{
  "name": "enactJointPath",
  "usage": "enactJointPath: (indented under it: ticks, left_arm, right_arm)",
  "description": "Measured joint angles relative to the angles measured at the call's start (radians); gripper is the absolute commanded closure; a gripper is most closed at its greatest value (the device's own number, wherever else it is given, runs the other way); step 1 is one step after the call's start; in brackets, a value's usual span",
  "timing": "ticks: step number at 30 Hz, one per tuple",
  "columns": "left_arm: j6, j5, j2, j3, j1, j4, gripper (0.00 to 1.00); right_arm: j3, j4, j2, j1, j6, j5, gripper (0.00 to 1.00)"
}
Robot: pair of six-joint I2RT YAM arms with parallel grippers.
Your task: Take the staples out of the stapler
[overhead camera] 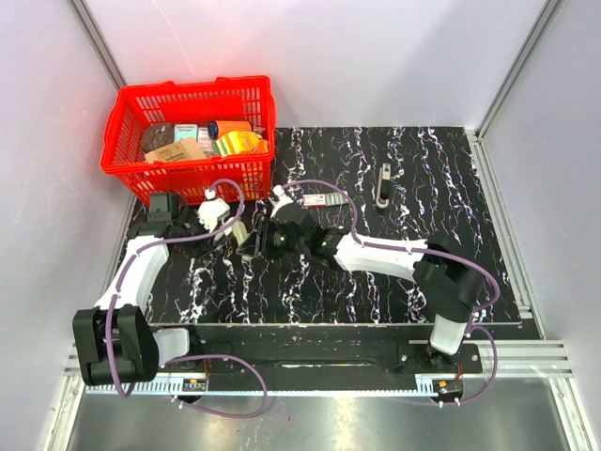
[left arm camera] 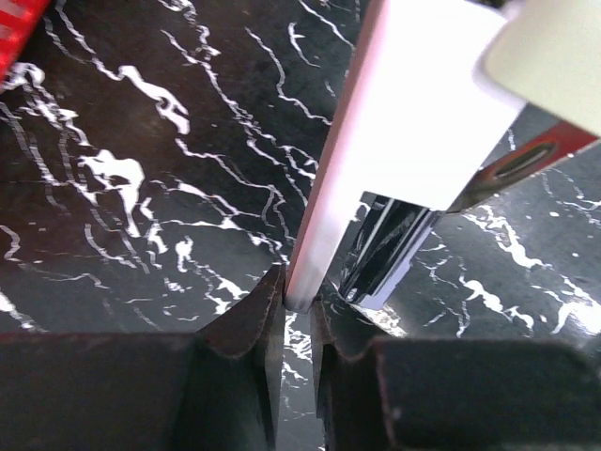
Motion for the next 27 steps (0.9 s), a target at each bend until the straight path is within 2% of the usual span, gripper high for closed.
enactJointPath:
  ticks: [8, 13, 17, 27]
  left_arm:
    - [0.058, -0.101, -0.117, -0.076, -0.032, 0.112, 0.96]
    - [0.109, -0.209, -0.173, -0.157, -0.108, 0.213, 0.97]
    - [0.136, -0.302, -0.191, -0.217, -0.172, 0.301, 0.97]
    - [0.164, -0.396, -0.198, -0.283, -0.233, 0.444, 0.97]
  right_arm:
    - [-0.021, 0.029, -0.014, 0.0, -0.093, -0.028, 0.96]
    - [-0.021, 0.011, -0.014, 0.0, -0.141, -0.039, 0.97]
    - [-0.032, -0.011, -0.017, -0.007, -0.174, -0.045, 0.97]
    - [-0.077, 0.006, -0.033, -0.019, -0.201, -0.056, 0.97]
